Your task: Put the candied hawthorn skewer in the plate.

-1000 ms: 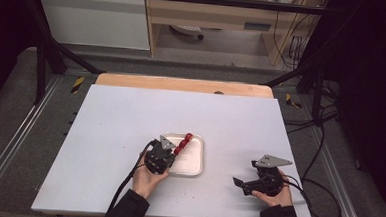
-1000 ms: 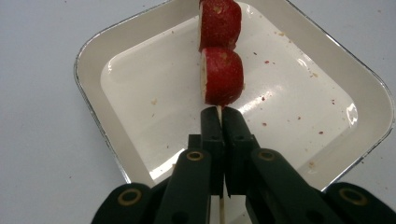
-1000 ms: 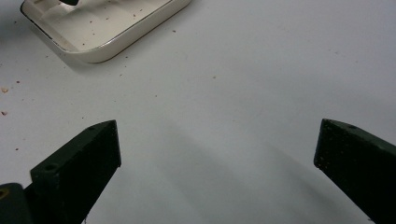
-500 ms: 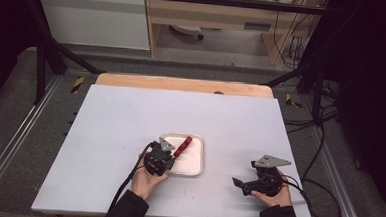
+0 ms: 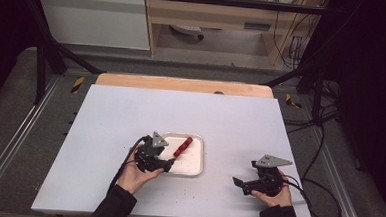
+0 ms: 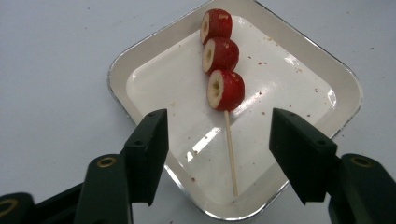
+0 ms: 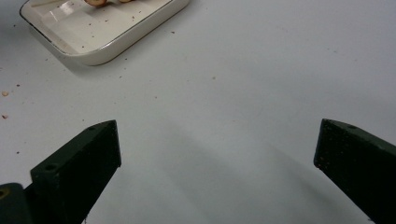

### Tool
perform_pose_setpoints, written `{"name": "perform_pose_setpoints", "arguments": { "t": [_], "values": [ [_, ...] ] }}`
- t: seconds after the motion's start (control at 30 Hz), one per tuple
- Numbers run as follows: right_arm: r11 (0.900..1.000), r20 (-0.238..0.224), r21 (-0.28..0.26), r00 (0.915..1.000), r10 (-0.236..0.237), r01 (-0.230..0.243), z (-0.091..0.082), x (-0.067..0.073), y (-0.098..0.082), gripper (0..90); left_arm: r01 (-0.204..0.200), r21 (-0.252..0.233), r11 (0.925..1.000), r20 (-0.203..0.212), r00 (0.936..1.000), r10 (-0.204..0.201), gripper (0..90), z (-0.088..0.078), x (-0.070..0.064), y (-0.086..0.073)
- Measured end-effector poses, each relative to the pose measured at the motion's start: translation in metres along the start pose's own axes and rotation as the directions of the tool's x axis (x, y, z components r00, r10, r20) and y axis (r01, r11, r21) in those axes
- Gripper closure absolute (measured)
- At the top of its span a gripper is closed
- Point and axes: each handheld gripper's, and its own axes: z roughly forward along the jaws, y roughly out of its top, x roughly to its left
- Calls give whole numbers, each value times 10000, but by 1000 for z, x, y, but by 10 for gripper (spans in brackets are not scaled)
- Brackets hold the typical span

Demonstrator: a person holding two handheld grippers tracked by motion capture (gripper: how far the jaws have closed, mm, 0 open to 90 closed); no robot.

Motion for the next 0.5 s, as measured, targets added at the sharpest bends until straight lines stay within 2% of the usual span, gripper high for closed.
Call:
{"name": "perform_pose_setpoints", "arguments": {
  "t": [0.07,0.17,0.23,0.37,0.5],
  "values": [
    [10000,8,-1,10000,10,-10,0,0,0,11,-87,-105,9999,242,9997,90,322,-7,5,-1],
    [10000,5,9,10000,43,-43,0,0,0,10,-375,-219,9991,381,9985,383,246,-18,10,-6],
    [10000,18,10,10000,36,-36,0,0,0,9,-431,-285,9987,490,9978,445,212,-23,13,-12],
    [10000,-10,39,10000,44,-44,1,0,0,7,-383,-407,9984,496,9980,403,157,-32,22,-30],
    [9999,-5,77,10000,83,-83,1,0,0,7,-93,-322,9994,291,9995,102,135,-39,34,-51]
  ]
}}
